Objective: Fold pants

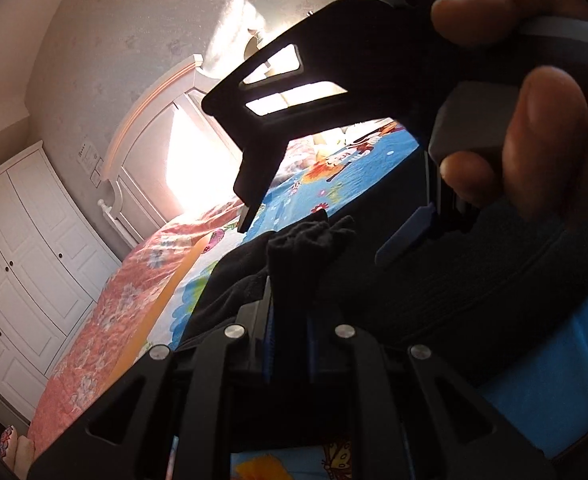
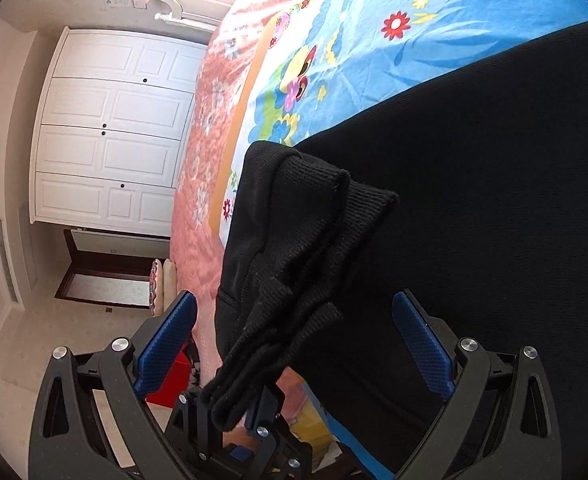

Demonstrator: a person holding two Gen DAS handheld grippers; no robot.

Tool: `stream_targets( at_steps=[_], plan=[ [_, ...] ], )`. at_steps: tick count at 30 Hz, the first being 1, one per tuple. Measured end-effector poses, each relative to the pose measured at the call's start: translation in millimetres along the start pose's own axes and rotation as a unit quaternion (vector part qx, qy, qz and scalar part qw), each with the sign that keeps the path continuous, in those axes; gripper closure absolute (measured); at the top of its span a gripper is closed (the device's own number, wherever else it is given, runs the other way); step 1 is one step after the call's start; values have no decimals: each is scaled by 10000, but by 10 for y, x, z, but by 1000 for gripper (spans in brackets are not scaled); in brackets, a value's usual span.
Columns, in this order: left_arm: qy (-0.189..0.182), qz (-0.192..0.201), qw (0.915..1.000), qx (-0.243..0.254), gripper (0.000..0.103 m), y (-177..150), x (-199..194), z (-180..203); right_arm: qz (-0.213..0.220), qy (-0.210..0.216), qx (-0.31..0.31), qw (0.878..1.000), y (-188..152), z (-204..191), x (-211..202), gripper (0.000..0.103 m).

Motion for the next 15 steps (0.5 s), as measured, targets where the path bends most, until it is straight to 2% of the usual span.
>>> stream_targets(
  at_steps=[2, 4, 5, 6, 9, 14, 15],
  plan=[
    [-25, 74, 10000, 0, 92, 22, -17, -7, -103, 69, -38, 9999, 51, -23, 86, 10],
    [-65, 134, 9999, 44, 92, 23, -26, 19, -228, 116, -16, 9997, 52, 4, 150, 26],
    [-69, 170, 9998, 96, 92, 32, -26, 43, -267, 149, -32, 9995, 50, 12, 158, 45],
    [-63, 213, 9996, 160, 92, 40, -25, 73, -267, 84, -51, 9996, 44, 29, 153, 58],
    [-55, 312, 9992, 238, 92, 72, -34, 182, -195, 72, -62, 9998, -6, 90, 24, 66],
    [-266, 644, 9972, 272, 92, 243, -101, 377, 141, -44, -76, 9999, -79, 153, -429, 69],
    [-365, 732, 9964, 212, 89, 293, -124, 409, 221, -72, -70, 9997, -108, 187, -545, 70]
  ],
)
Point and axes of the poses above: each gripper's, at about its wrist camera, not at the fingertips, and x roughly the way its jaws point, z to its right, y to its top, the point moved 6 cm from there along x, roughly the way its jaws point, and after that the axes turned 13 degrees about -z, right-handed, at the moved point
